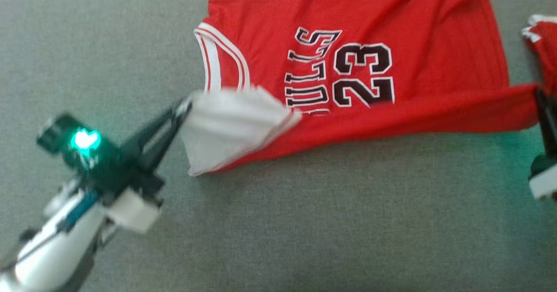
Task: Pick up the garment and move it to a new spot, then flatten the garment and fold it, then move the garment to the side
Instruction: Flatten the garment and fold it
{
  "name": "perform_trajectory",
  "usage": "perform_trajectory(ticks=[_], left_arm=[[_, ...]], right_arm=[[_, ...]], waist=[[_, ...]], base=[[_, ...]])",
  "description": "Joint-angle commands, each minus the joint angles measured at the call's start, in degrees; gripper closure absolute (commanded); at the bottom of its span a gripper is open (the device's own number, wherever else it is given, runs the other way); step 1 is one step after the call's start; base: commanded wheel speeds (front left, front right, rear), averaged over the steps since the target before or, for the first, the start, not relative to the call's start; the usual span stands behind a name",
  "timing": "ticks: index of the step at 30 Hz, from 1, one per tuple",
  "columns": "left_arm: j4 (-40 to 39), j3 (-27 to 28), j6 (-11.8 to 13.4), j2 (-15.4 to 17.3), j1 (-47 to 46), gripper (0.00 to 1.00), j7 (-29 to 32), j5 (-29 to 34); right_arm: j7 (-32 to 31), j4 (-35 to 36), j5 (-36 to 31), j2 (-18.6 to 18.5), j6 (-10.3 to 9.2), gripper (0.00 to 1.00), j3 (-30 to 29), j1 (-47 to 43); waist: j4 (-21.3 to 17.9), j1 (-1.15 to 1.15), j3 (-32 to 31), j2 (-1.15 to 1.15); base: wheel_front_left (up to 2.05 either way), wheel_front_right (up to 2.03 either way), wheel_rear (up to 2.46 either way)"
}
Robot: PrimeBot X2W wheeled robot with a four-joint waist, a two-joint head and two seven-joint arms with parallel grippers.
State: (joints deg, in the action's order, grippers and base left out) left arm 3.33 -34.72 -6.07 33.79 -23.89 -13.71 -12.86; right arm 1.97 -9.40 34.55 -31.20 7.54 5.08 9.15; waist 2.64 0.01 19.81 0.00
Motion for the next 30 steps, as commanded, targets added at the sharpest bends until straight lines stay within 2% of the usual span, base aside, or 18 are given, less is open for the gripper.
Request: perform_trajectory(ticks=[1,9,16,17,18,19,20,24,30], left_arm=[[-0.3,2.3,-0.2,1.5,-3.5,1.0,-0.3,0.5],[7.8,0.6,-1.1,0.0,-17.1,1.0,-1.2,4.3],[9.7,0.5,-1.2,-1.0,-23.0,1.0,-1.3,6.7],[10.1,0.4,-1.2,-1.1,-23.3,0.66,-1.3,7.1],[10.6,0.4,-1.2,-1.2,-23.3,0.04,-1.3,7.2],[11.2,0.6,-1.2,-1.5,-23.1,0.0,-1.3,6.9],[11.8,1.0,-1.1,-1.8,-22.7,0.0,-1.3,6.5],[14.3,4.0,0.8,-3.9,-18.2,0.0,-1.3,1.8],[14.1,9.2,4.1,-9.7,-5.1,0.0,-0.1,-10.6]], right_arm=[[0.1,0.9,-0.4,-1.3,-0.05,1.0,0.2,1.1],[-1.2,-2.7,-1.8,-1.2,-0.05,1.0,1.7,8.9],[-0.6,-4.9,-2.2,-0.5,-0.05,1.0,3.4,12.3],[-0.3,-5.2,-2.2,-0.2,-0.05,1.0,3.6,12.7],[-0.1,-5.6,-2.3,0.0,-0.05,0.73,3.7,13.0],[0.3,-6.0,-2.4,0.3,-0.05,0.15,3.9,13.3],[1.0,-6.4,-2.6,0.8,-0.05,0.0,3.7,13.6],[3.9,-7.3,-3.9,2.3,-0.05,0.0,3.5,13.4],[7.1,-7.2,-3.7,4.2,-0.05,0.0,2.9,9.6]], waist=[[-0.1,-0.01,1.8,0.0],[-0.7,-0.01,6.6,0.0],[-1.2,-0.01,8.3,0.0],[-1.3,-0.01,8.4,0.0],[-1.4,-0.01,8.3,0.0],[-1.5,-0.01,8.2,0.0],[-1.6,-0.01,7.9,0.0],[-2.2,-0.01,6.1,0.0],[-2.7,-0.01,2.5,0.0]], base=[[0.0,0.0,0.0],[0.0,0.0,0.0],[0.0,0.0,0.0],[0.0,0.0,0.0],[0.0,0.0,0.0],[0.0,0.0,0.0],[0.0,0.0,0.0],[0.0,0.0,0.0],[0.0,0.0,0.0]])
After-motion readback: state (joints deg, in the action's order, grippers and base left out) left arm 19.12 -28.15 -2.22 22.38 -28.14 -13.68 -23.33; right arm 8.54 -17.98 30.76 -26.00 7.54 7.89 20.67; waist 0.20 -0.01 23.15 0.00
